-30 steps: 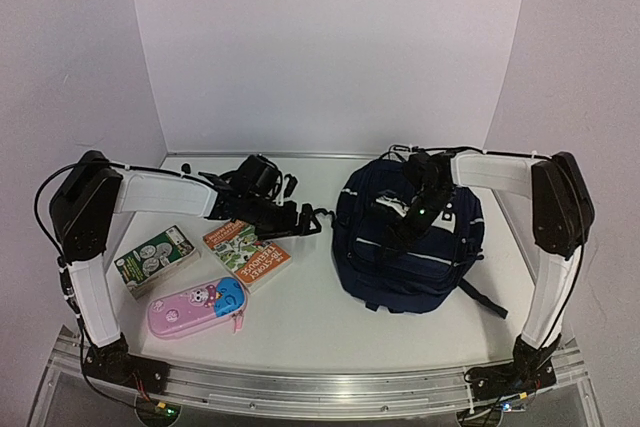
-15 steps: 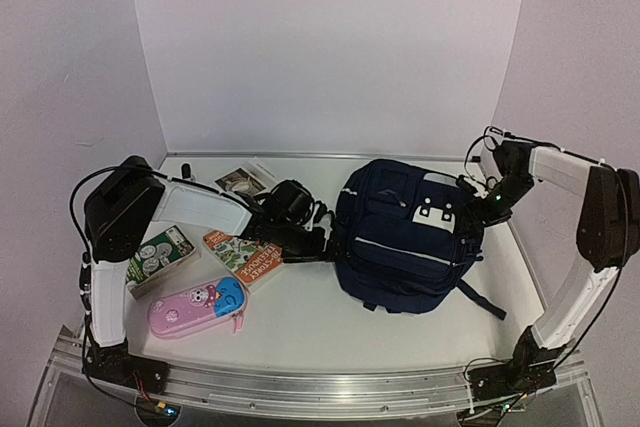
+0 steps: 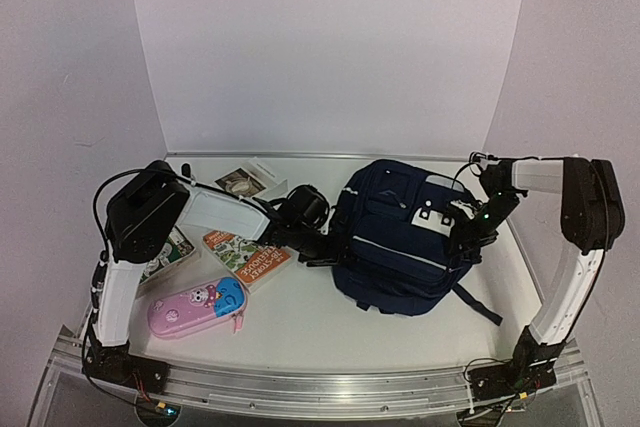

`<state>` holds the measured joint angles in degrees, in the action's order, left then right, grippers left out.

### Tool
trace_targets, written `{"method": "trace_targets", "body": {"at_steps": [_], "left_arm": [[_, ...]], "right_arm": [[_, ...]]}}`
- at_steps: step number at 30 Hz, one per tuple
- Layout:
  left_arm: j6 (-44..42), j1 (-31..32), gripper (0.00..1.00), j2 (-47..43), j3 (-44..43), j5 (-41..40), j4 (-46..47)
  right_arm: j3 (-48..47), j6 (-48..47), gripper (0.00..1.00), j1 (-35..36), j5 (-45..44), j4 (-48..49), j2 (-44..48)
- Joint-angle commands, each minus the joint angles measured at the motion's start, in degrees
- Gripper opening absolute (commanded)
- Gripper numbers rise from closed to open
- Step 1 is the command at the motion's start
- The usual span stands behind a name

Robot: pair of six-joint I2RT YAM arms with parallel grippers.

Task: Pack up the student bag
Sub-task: Adjust the student bag at the center of the board.

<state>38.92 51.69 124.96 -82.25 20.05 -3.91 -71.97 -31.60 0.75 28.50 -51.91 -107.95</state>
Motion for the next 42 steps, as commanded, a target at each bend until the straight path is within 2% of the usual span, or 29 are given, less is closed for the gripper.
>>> {"method": "trace_targets", "body": {"at_steps": [1,6,8,14,18,23,29,32,36,39,42], "left_arm": [[-0.61,-2.69,0.51,0.89,-4.95,-0.74,0.62],[0.76,-6.79,0.44,0.72,-5.37,-0.48,1.86],[0.72,-8.22,0.45,0.52,-5.72,-0.82,1.62],[-1.5,-9.76,0.63,-2.29,-5.17,-2.69,-1.68],[-1.3,-9.7,0.69,-5.16,-1.85,-2.12,-1.48],[-0.79,-8.91,0.82,-8.11,2.73,-0.15,-0.05],[-0.68,-7.58,0.87,-10.11,5.81,0.34,-0.41],[-0.15,-7.14,0.89,-10.1,6.6,0.62,-0.4],[0.55,-6.45,0.97,-8.72,6.63,0.82,-0.32],[0.92,-6.1,0.95,-6.68,5.79,1.02,-0.33],[0.46,-5.58,0.84,-5.1,4.74,1.33,-0.42]], "right_arm": [[5.53,-1.45,0.89,4.62,5.72,-4.59,2.06],[8.84,-0.08,0.88,10.64,8.81,-4.73,5.81],[8.33,0.58,0.89,11.79,10.8,-5.55,8.28],[6.33,2.61,0.88,10.68,6.64,-6.23,16.02],[6.36,1.73,0.86,9.05,1.97,-6.13,17.99],[6.82,1.92,0.82,8.88,0.97,-4.7,17.44],[5.78,0.41,0.75,8.89,-0.4,-2.56,13.87],[5.1,0.68,0.75,8.93,-0.06,-2.24,11.67],[5.95,1.93,0.76,9.18,1.16,-1.14,9.62],[6.79,3.91,0.77,9.15,1.11,0.64,8.39],[7.01,5.39,0.77,9.18,0.16,2.14,7.37]]}}
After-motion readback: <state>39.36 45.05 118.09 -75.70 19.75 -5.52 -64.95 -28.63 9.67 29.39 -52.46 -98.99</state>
